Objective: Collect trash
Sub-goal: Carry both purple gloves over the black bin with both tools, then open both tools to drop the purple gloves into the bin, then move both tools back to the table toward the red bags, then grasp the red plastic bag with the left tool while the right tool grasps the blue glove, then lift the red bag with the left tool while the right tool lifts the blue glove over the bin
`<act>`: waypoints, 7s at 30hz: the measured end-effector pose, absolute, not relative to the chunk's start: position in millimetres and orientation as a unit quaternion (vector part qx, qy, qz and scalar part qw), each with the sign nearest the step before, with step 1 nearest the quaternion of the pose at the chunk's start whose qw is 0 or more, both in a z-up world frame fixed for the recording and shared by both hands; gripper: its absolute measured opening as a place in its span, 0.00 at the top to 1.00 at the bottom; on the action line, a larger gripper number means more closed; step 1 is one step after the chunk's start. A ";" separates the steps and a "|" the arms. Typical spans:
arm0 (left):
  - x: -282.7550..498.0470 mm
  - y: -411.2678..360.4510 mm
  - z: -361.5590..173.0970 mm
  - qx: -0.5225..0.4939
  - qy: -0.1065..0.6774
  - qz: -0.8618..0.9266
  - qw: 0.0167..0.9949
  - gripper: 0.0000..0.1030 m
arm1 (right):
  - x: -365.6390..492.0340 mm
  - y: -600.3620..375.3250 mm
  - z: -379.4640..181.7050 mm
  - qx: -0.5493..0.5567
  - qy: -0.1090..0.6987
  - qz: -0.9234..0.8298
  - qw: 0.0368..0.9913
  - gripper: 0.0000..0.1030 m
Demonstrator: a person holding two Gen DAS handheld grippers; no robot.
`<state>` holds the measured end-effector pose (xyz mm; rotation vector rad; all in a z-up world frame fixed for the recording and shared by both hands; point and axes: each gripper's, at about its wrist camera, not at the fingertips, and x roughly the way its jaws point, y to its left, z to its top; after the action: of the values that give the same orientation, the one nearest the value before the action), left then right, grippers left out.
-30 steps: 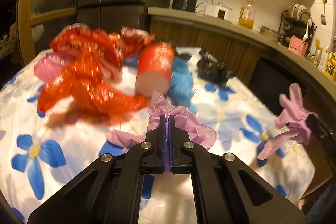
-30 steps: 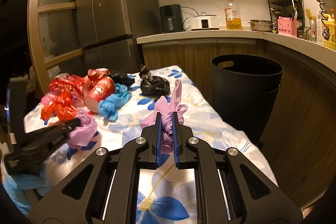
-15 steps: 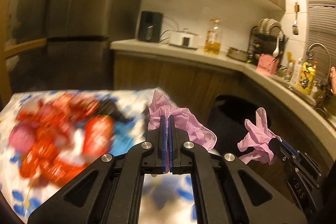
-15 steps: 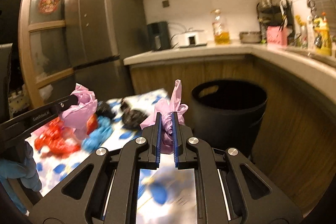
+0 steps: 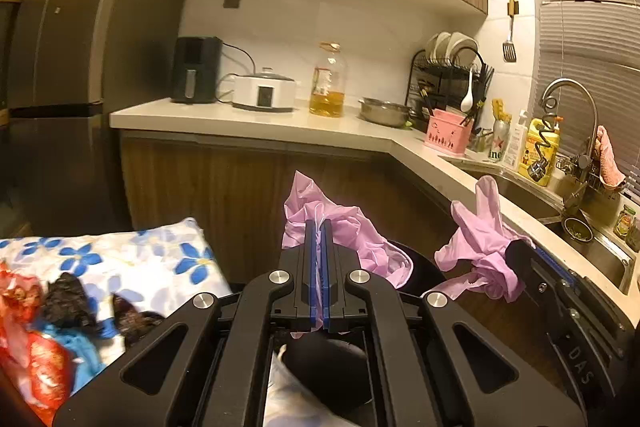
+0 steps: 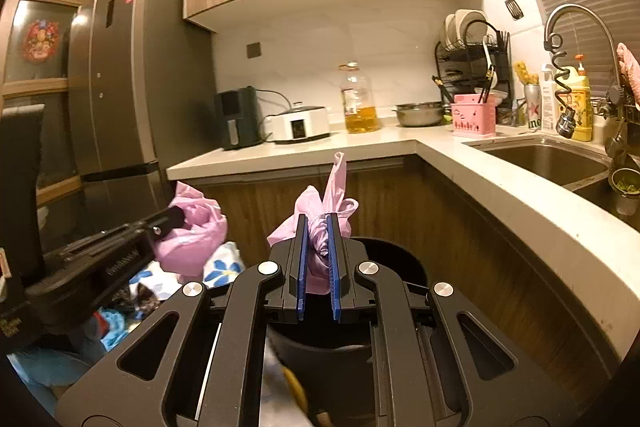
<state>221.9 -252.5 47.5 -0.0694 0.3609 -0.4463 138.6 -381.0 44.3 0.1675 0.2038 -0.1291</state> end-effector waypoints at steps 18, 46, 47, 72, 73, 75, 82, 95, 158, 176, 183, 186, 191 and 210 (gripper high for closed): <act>259.4 -297.6 29.7 -0.020 0.199 -0.257 0.945 0.98 | 178.5 -418.2 34.6 0.089 0.114 -0.068 0.987 0.90; 233.3 -238.2 4.4 -0.009 0.193 -0.134 0.972 0.06 | 155.3 -402.2 28.1 0.100 0.110 -0.065 0.987 0.24; 229.8 -235.3 4.9 -0.007 0.192 -0.128 0.973 0.06 | 152.7 -398.8 27.1 0.101 0.112 -0.062 0.987 0.23; 137.6 -127.3 -4.6 -0.012 0.177 -0.020 0.984 0.06 | 86.7 -321.0 21.0 0.100 0.104 -0.036 0.989 0.18; 133.4 -120.7 -5.9 -0.012 0.174 -0.012 0.985 0.06 | 85.6 -318.1 21.0 0.099 0.104 -0.033 0.989 0.18; 126.5 -108.0 -8.4 -0.013 0.172 0.005 0.985 0.06 | 84.3 -308.5 20.9 0.096 0.102 -0.024 0.990 0.18; 106.9 -60.5 -13.4 -0.023 0.168 0.061 0.984 0.06 | 83.6 -280.1 18.4 0.097 0.099 0.003 0.990 0.18; 89.7 15.1 -34.9 -0.029 0.170 0.149 0.974 0.06 | 92.1 -227.1 -8.2 0.091 0.128 0.036 0.987 0.18; 77.2 56.1 -33.1 -0.116 0.203 0.035 0.972 0.68 | 134.8 -134.7 -42.4 0.035 0.222 0.163 0.961 0.98; 90.8 -13.2 -8.9 -0.070 0.186 -0.016 0.980 0.68 | 95.1 -197.8 2.3 0.058 0.160 0.142 0.975 0.98; 107.5 -51.8 3.4 -0.056 0.177 -0.044 0.982 0.68 | 89.8 -229.4 14.9 0.068 0.136 0.114 0.982 0.98; 114.0 -68.5 7.8 -0.047 0.173 -0.057 0.982 0.68 | 89.0 -244.4 20.2 0.071 0.125 0.100 0.985 0.98; 125.0 -96.8 14.2 -0.036 0.168 -0.082 0.982 0.68 | 89.4 -265.1 26.3 0.076 0.112 0.078 0.988 0.98; 162.6 -188.3 28.3 -0.004 0.161 -0.156 0.975 0.68 | 97.4 -344.4 46.7 0.083 0.065 -0.008 0.994 0.98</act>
<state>162.6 -188.3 28.3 -0.0086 0.3247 -0.3140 97.4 -344.4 46.7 0.1655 0.1300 -0.0161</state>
